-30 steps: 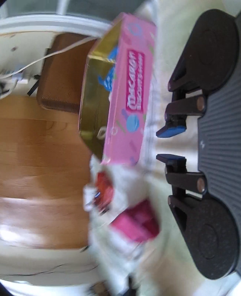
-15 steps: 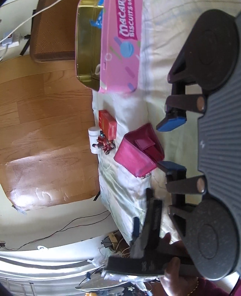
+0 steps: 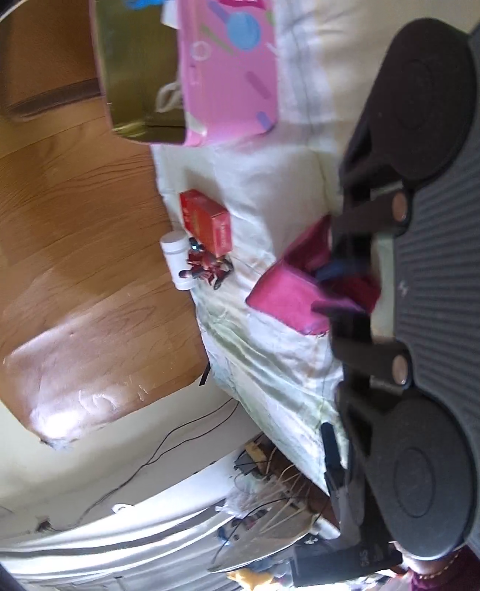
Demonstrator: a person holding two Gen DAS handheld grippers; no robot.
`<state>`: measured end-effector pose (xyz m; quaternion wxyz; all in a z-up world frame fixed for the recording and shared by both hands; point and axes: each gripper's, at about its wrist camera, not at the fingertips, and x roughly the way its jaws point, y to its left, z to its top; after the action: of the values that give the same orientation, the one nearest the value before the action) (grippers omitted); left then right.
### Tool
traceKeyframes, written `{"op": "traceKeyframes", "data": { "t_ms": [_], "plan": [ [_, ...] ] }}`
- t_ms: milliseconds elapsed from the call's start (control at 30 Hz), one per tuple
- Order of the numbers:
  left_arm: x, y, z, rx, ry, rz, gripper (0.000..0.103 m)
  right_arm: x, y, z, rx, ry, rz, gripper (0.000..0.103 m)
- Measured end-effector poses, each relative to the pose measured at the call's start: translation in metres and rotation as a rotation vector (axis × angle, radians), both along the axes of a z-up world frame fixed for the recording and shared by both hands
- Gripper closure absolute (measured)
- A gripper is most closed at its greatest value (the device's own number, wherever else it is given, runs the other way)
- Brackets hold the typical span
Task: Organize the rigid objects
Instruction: 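Close the left gripper on the pink wallet and lift it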
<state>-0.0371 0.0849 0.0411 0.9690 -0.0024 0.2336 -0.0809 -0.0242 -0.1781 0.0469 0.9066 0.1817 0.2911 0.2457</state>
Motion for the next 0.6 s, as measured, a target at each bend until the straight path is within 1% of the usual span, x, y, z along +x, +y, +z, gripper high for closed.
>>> {"op": "traceKeyframes", "data": {
  "t_ms": [67, 167, 200, 233, 300, 333, 367, 433, 467, 500, 533, 600],
  "plan": [
    [0.006, -0.008, 0.009, -0.03, -0.023, -0.047, 0.0, -0.007, -0.012, 0.0, -0.004, -0.004, -0.017, 0.091],
    [0.019, -0.031, 0.015, -0.093, -0.001, -0.14, 0.0, -0.023, -0.039, 0.002, -0.012, -0.004, -0.08, 0.091],
    [0.025, -0.04, 0.015, -0.117, 0.016, -0.178, 0.003, -0.029, -0.05, 0.002, -0.016, 0.0, -0.101, 0.091],
    [0.029, -0.051, 0.015, -0.143, 0.035, -0.229, 0.01, -0.034, -0.059, 0.003, -0.022, 0.002, -0.123, 0.092],
    [0.039, -0.075, 0.014, -0.188, 0.08, -0.324, 0.016, -0.049, -0.081, 0.006, -0.066, -0.017, -0.207, 0.092],
    [0.043, -0.088, 0.013, -0.21, 0.101, -0.366, 0.017, -0.056, -0.091, 0.008, -0.1, -0.031, -0.266, 0.092],
    [0.046, -0.099, 0.012, -0.229, 0.114, -0.403, 0.017, -0.064, -0.102, 0.011, -0.133, -0.046, -0.327, 0.089],
    [0.046, -0.12, 0.01, -0.243, 0.129, -0.457, 0.019, -0.078, -0.122, 0.015, -0.171, -0.077, -0.441, 0.088],
    [0.046, -0.128, 0.01, -0.236, 0.138, -0.473, 0.02, -0.084, -0.129, 0.017, -0.159, -0.096, -0.453, 0.088],
    [0.045, -0.134, 0.01, -0.234, 0.143, -0.486, 0.025, -0.09, -0.133, 0.019, -0.14, -0.118, -0.447, 0.087],
    [0.043, -0.137, 0.01, -0.235, 0.14, -0.493, 0.025, -0.096, -0.133, 0.021, -0.127, -0.143, -0.432, 0.084],
    [0.04, -0.138, 0.008, -0.232, 0.141, -0.481, 0.025, -0.099, -0.124, 0.022, -0.139, -0.178, -0.362, 0.062]
  ]
}}
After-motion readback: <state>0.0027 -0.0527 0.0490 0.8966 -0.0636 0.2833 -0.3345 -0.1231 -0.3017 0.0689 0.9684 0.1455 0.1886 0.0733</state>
